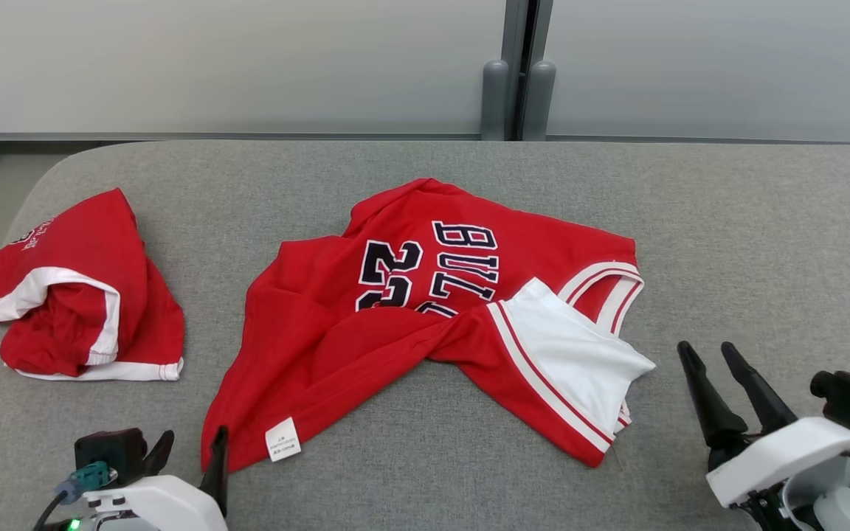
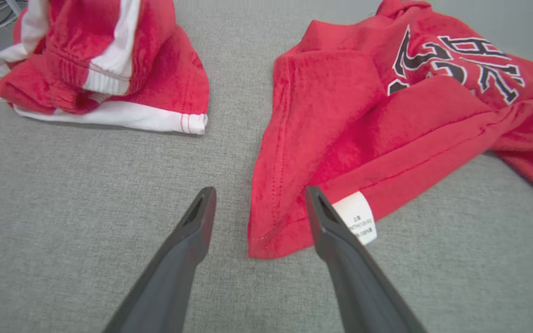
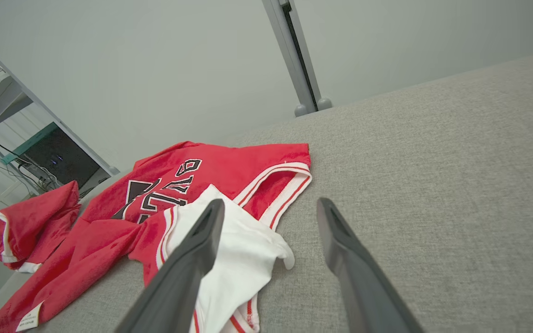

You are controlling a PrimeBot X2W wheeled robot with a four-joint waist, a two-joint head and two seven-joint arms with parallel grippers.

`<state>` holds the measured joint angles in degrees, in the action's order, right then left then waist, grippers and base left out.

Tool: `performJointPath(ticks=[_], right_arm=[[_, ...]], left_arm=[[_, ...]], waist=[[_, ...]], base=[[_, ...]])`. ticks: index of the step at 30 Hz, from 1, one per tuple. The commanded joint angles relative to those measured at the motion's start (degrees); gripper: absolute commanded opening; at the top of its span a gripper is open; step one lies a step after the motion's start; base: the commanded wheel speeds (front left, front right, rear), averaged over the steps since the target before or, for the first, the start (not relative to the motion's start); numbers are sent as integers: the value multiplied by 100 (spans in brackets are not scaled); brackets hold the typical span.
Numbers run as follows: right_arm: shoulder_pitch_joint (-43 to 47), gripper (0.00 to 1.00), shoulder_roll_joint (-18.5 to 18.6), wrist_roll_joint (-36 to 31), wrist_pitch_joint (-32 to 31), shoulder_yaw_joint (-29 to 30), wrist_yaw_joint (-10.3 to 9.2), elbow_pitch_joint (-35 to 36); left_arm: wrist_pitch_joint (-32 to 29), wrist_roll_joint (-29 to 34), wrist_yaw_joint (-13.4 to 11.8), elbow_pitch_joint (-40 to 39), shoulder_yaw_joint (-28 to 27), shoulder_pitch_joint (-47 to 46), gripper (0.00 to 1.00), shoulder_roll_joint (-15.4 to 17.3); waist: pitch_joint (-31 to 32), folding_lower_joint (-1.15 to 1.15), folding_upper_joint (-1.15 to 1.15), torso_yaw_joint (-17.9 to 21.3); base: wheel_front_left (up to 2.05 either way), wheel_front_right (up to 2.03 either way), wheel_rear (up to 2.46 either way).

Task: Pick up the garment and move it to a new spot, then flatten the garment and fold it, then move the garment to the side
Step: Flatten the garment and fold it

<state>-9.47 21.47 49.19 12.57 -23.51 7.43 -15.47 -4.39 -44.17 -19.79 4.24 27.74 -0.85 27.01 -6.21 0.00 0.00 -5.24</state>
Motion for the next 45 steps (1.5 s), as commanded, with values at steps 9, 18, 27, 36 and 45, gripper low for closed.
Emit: performJointPath(ticks=[9,18,27,36,45], right_arm=[[-545,100,-355,233,-1167,-54,13,-785],[-787,100,-791,301,-1803,381,13,-1480],[-899,0,-887,301,-1458,316,13,-1516],[-964,0,-499,107,-535,-221,13,-457],[-883,0,663,356,-878,-1769,13,1226]], left_arm=[[-70,247,-172,-515,242,-161,100,-87],[-173,229,-144,-574,378,-180,100,-137],[-195,234,-140,-589,387,-214,100,-86],[-183,172,-120,-532,388,-126,100,-86],[-156,74,-134,-476,365,-34,100,-78]], waist=[[39,0,0,-81],[10,0,0,-279],[-59,0,0,-372],[54,0,0,-363],[193,0,0,-444]], base=[[0,0,0],[0,0,0],[0,0,0],[0,0,0],[0,0,0]])
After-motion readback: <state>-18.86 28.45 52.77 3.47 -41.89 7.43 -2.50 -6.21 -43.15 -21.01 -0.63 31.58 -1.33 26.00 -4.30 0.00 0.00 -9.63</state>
